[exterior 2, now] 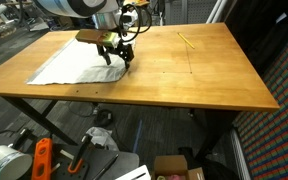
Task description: Fold the towel on the table
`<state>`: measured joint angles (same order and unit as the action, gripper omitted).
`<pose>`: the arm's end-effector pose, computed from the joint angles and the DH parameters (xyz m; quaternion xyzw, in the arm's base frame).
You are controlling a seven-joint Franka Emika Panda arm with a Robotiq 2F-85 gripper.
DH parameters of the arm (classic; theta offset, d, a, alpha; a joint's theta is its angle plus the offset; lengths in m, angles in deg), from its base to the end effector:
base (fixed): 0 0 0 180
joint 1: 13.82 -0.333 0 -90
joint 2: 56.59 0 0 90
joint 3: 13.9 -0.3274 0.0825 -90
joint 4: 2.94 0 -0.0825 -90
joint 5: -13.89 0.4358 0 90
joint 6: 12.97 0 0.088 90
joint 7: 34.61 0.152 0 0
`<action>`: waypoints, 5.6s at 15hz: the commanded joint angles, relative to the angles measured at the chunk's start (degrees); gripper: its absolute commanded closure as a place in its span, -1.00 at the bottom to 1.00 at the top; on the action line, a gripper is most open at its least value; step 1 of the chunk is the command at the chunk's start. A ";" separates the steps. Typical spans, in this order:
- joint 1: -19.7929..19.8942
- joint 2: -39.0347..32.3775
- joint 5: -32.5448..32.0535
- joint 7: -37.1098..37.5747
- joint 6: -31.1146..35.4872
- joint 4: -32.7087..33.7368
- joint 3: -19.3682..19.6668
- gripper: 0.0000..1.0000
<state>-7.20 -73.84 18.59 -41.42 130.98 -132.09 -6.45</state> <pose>0.5501 -0.1402 0.1497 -0.9953 0.0943 0.0184 0.0077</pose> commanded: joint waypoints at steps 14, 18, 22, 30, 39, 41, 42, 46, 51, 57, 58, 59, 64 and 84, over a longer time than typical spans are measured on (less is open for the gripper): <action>7.64 -6.35 10.21 -15.80 -21.39 11.86 -5.01 -1.00; 8.63 -8.11 11.49 -17.81 -25.39 14.32 -5.08 -1.00; 9.90 -9.17 13.99 -19.76 -28.44 15.27 -5.34 -1.00; 11.22 -9.52 17.84 -22.25 -30.58 15.31 -5.34 -0.17; 11.19 -7.52 18.36 -23.29 -30.43 14.25 -4.85 0.73; 11.10 -5.76 18.61 -24.03 -28.68 12.83 -4.84 0.73; 11.03 -4.69 18.55 -24.52 -28.53 12.21 -4.87 0.77; 10.14 -1.47 18.29 -24.28 -27.05 10.20 -4.71 0.83; 8.00 2.63 16.85 -22.62 -24.42 6.32 -4.43 0.79; 3.70 9.33 14.63 -20.47 -16.31 -1.94 -4.91 0.80; 2.80 10.44 14.27 -19.83 -14.38 -3.39 -5.13 0.80; 1.96 11.65 13.80 -19.14 -12.93 -4.72 -5.31 0.80; -2.20 16.25 11.12 -13.15 -5.56 -9.48 -6.79 0.81; -10.01 25.04 -17.77 23.95 16.64 -24.10 -15.86 0.81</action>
<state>-16.96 -52.03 5.86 -23.66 146.05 -153.60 -20.63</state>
